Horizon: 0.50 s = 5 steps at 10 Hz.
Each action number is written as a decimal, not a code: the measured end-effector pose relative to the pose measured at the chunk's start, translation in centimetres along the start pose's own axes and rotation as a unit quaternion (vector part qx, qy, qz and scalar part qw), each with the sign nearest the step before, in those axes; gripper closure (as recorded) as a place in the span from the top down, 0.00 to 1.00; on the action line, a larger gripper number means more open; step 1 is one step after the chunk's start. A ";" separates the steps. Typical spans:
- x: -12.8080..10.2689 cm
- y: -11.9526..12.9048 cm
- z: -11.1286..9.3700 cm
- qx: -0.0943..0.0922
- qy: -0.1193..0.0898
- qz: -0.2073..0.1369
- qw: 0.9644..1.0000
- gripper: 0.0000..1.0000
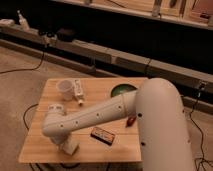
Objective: Wipe the white sponge on the table
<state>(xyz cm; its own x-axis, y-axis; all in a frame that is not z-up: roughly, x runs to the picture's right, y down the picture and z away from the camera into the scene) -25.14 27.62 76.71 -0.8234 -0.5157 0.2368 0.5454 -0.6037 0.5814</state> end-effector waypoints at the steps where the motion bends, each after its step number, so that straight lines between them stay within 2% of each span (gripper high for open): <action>1: 1.9 -0.7 0.2 0.003 0.011 -0.013 1.000 0.31; 2: 5.0 -0.8 0.9 0.008 0.026 -0.029 0.999 0.31; 3: 6.8 0.0 1.3 0.009 0.034 -0.035 0.999 0.31; 5: 8.8 3.9 1.9 0.004 0.044 -0.026 0.999 0.31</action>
<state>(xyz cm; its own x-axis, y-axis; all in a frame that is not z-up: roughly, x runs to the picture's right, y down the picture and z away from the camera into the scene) -30.56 21.91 82.50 -0.8338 -0.5346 0.1374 0.5003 -0.6268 0.5973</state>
